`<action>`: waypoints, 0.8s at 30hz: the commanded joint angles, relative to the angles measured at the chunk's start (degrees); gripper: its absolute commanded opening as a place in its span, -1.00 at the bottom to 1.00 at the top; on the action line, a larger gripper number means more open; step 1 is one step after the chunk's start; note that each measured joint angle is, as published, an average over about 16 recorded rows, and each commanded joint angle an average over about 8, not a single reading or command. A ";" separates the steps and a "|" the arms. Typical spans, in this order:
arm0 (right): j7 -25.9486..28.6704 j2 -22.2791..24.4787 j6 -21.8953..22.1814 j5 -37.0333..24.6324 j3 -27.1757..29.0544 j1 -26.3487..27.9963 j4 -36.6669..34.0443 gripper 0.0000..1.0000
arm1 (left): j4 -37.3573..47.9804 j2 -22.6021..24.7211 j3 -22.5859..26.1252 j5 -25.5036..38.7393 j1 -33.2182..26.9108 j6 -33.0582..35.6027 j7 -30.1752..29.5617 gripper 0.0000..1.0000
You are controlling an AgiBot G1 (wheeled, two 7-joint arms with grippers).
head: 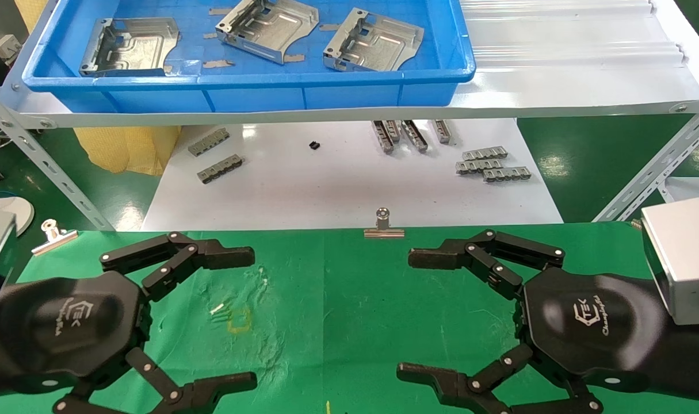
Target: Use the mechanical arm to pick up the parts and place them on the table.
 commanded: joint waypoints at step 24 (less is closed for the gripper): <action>0.00 0.00 0.00 0.00 0.00 0.00 0.00 -1.00 | 0.00 0.00 0.00 0.00 0.00 0.00 0.00 1.00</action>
